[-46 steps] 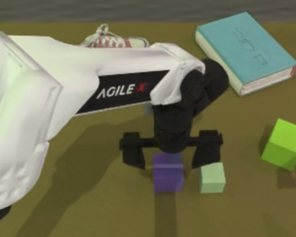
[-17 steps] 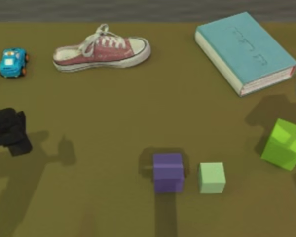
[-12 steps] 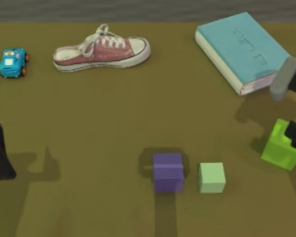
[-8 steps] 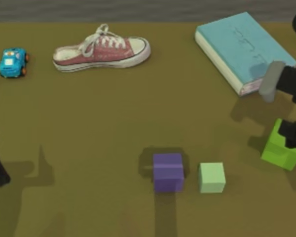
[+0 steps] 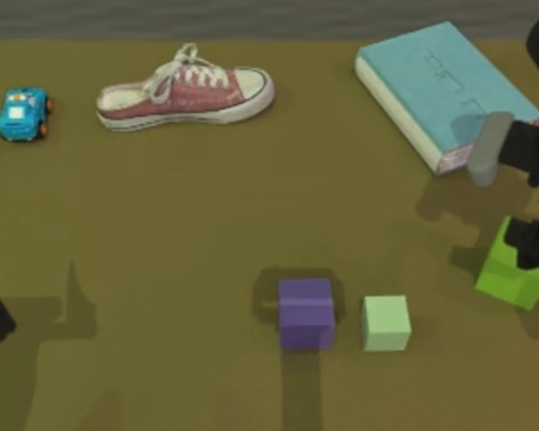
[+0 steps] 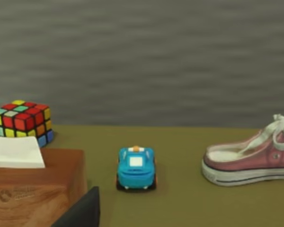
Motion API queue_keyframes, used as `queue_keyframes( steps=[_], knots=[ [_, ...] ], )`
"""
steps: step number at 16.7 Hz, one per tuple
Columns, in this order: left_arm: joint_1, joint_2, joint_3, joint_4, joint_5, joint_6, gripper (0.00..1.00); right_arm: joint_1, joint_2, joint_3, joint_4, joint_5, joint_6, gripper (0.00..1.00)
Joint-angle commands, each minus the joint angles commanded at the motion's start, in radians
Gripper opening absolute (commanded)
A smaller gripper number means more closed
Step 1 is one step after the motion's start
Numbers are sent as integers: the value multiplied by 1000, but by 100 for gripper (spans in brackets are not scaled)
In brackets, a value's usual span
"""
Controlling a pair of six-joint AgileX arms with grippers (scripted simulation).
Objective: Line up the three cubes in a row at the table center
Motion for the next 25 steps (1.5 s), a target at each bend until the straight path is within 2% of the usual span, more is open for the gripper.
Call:
queue_keyframes(
  steps=[3,9,14,25],
  knots=[
    [0,0,0,0,0,0,100,3,28,-42,70,0,1,100],
    [0,0,0,0,0,0,100,6,126,-177,309,1,5,100],
    [0,0,0,0,0,0,100,6,135,-189,327,1,6,100],
    [0,0,0,0,0,0,100,6,135,-189,327,1,6,17]
  ],
)
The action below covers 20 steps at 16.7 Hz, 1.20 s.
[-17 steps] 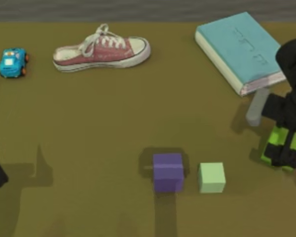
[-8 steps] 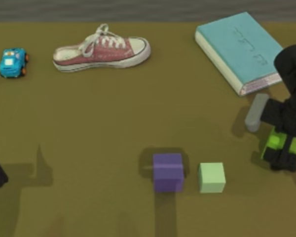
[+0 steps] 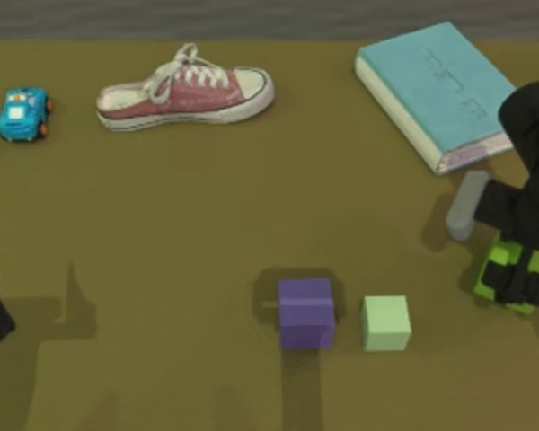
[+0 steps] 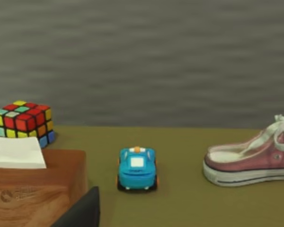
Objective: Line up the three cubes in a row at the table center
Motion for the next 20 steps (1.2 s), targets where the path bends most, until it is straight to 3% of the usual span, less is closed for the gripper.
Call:
queue_keyframes(
  steps=[2,3,13,20],
  knots=[
    [0,0,0,0,0,0,100,0,0,0,0,0,0,2],
    [0,0,0,0,0,0,100,0,0,0,0,0,0,0],
    [0,0,0,0,0,0,100,-1,-20,12,-28,-3,4,0],
    [0,0,0,0,0,0,100,7,-122,136,-259,-4,2,0]
  ],
)
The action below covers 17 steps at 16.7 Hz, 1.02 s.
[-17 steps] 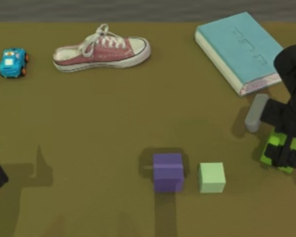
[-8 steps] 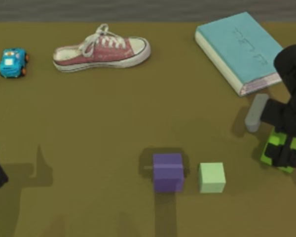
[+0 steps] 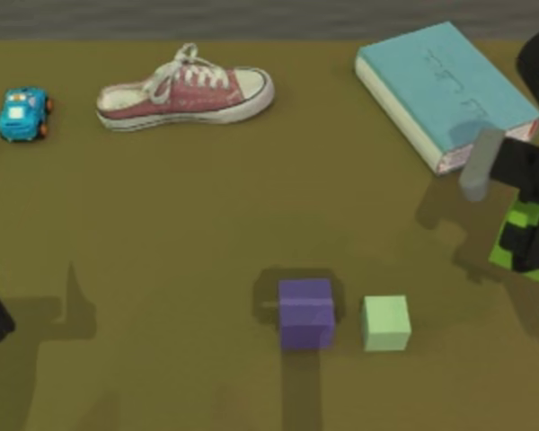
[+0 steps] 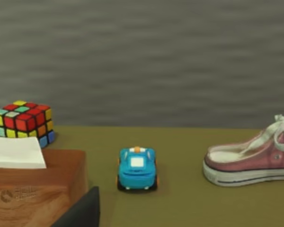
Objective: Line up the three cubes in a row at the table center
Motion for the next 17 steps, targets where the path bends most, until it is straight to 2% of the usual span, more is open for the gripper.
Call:
queue_keyframes(
  steps=[5,8,12,17],
  knots=[
    [0,0,0,0,0,0,100,-3,-1,5,-7,0,2,0],
    [0,0,0,0,0,0,100,51,50,72,-44,0,17,0],
    [0,0,0,0,0,0,100,210,199,307,-156,1,67,0],
    [0,0,0,0,0,0,100,473,426,740,-332,0,159,0]
  ],
)
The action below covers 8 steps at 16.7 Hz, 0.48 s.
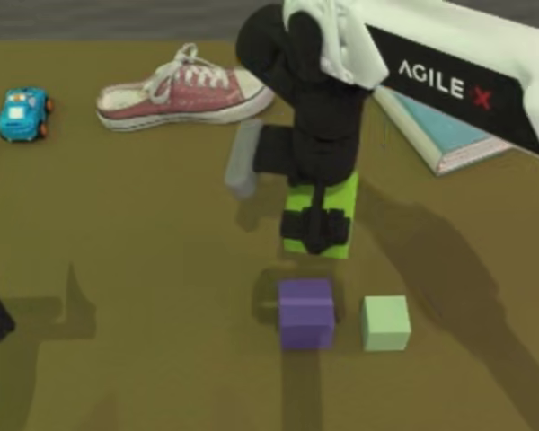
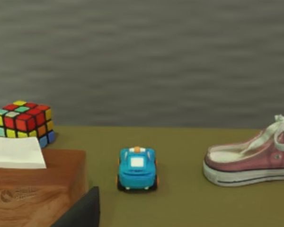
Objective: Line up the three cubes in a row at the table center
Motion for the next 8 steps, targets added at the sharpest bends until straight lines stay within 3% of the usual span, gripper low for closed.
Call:
queue_keyframes(
  steps=[4,8],
  knots=[
    [0,0,0,0,0,0,100,185,139,268,-111,1,71,0],
    [0,0,0,0,0,0,100,274,198,374,-159,4,108,0]
  ],
)
